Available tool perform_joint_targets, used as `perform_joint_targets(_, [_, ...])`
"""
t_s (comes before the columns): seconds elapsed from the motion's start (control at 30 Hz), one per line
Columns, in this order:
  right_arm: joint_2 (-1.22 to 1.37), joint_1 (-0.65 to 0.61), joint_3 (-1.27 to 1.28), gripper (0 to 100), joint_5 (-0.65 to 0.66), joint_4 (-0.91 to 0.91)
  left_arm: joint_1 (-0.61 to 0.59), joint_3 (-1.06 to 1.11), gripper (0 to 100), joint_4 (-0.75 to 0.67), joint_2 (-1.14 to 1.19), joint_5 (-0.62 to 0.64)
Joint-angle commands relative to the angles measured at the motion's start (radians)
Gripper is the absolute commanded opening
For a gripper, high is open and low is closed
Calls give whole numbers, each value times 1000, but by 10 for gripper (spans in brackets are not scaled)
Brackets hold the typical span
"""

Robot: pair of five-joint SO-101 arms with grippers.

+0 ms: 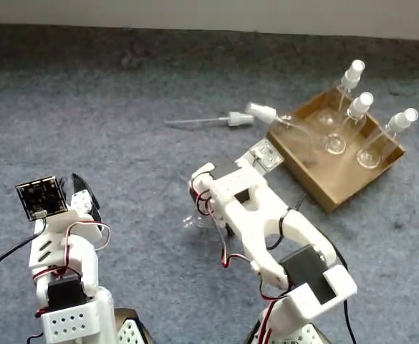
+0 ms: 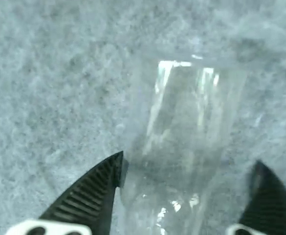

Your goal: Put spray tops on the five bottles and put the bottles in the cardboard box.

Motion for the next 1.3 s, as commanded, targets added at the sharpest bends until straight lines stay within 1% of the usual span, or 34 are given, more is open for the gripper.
perform_joint_targets(0.0, [-19,-10,-1,465,-51,5,16,21,8,-2,-2,5])
perform_joint_targets(0.2, [-24,-8,-8,465,-48,30,16,21,8,-2,-2,5])
perform_joint_targets(0.3, [-27,-8,-28,465,-46,163,16,21,8,-2,-2,5])
perform_joint_targets(0.47, [-84,-7,-194,465,-23,360,16,21,8,-2,-2,5])
perform_joint_targets(0.57, [-105,-4,-229,465,86,403,16,21,8,-2,-2,5])
perform_joint_targets(0.7, [-114,22,-229,465,178,409,16,21,8,-2,-2,5])
perform_joint_targets(0.83, [-116,61,-236,465,373,410,16,21,8,-2,-2,5])
perform_joint_targets(0.93, [-117,79,-236,465,482,414,16,21,8,-2,-2,5])
perform_joint_targets(1.07, [-124,81,-251,465,566,464,16,21,8,-2,-2,5])
perform_joint_targets(1.17, [-179,81,-300,465,632,509,16,21,8,-2,-2,5])
perform_joint_targets(1.27, [-251,85,-340,465,638,570,16,21,8,-2,-2,5])
